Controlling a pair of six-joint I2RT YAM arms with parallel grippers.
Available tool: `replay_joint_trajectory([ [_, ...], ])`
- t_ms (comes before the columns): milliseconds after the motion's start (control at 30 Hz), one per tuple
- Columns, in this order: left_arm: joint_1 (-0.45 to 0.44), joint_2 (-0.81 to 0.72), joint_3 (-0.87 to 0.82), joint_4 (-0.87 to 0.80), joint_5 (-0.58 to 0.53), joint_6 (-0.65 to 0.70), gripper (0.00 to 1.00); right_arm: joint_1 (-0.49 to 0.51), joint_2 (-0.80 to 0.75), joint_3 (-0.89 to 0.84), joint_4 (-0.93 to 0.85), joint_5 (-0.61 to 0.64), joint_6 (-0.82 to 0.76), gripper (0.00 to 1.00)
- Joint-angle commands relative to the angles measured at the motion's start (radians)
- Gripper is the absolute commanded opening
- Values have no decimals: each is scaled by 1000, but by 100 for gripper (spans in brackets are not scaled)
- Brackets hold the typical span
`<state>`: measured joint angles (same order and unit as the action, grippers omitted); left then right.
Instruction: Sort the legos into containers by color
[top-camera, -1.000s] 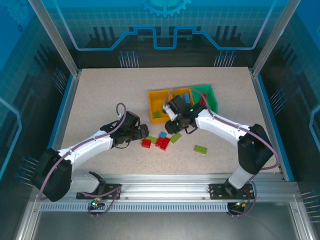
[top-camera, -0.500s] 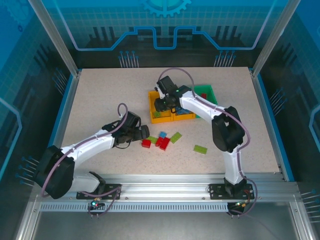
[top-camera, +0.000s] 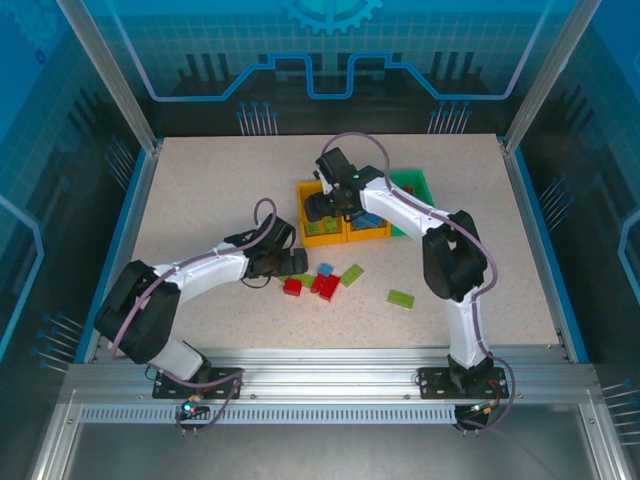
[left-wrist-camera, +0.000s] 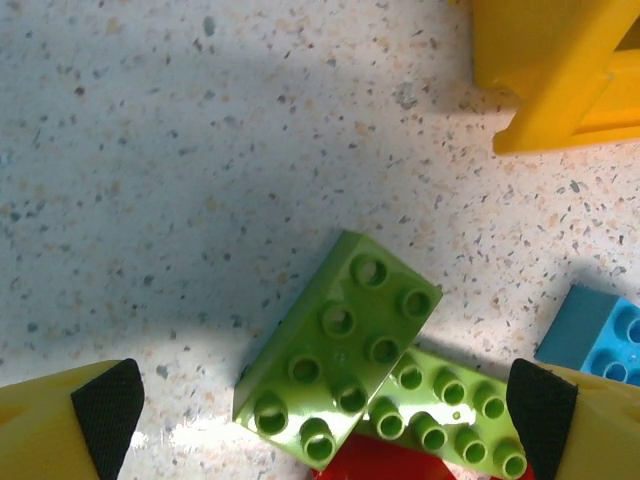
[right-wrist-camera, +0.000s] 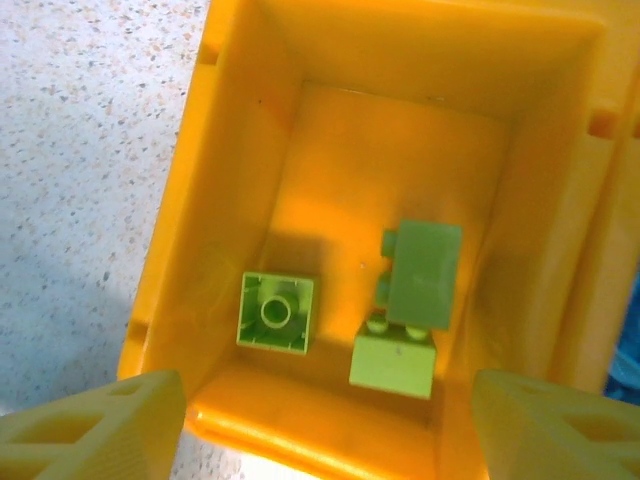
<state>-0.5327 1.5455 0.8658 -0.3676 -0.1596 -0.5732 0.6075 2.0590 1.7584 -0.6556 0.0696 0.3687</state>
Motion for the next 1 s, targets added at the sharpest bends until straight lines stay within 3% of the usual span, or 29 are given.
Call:
replay_joint_trajectory([
  [0, 8, 42, 52, -13, 9, 65, 97, -8, -144, -72, -7, 1, 11, 81],
  [267, 41, 117, 74, -18, 35, 82, 81, -91, -440, -375, 10, 104, 27, 91],
  [467, 51, 151, 79, 2, 60, 88, 76, -171, -612, -585, -46, 113, 75, 94],
  [633, 50, 168, 79, 6, 68, 91, 75, -216, -680, -727, -130, 117, 201, 96],
  [967, 51, 147, 55, 15, 53, 65, 71, -207, -763, -967, -116, 26, 354, 100],
])
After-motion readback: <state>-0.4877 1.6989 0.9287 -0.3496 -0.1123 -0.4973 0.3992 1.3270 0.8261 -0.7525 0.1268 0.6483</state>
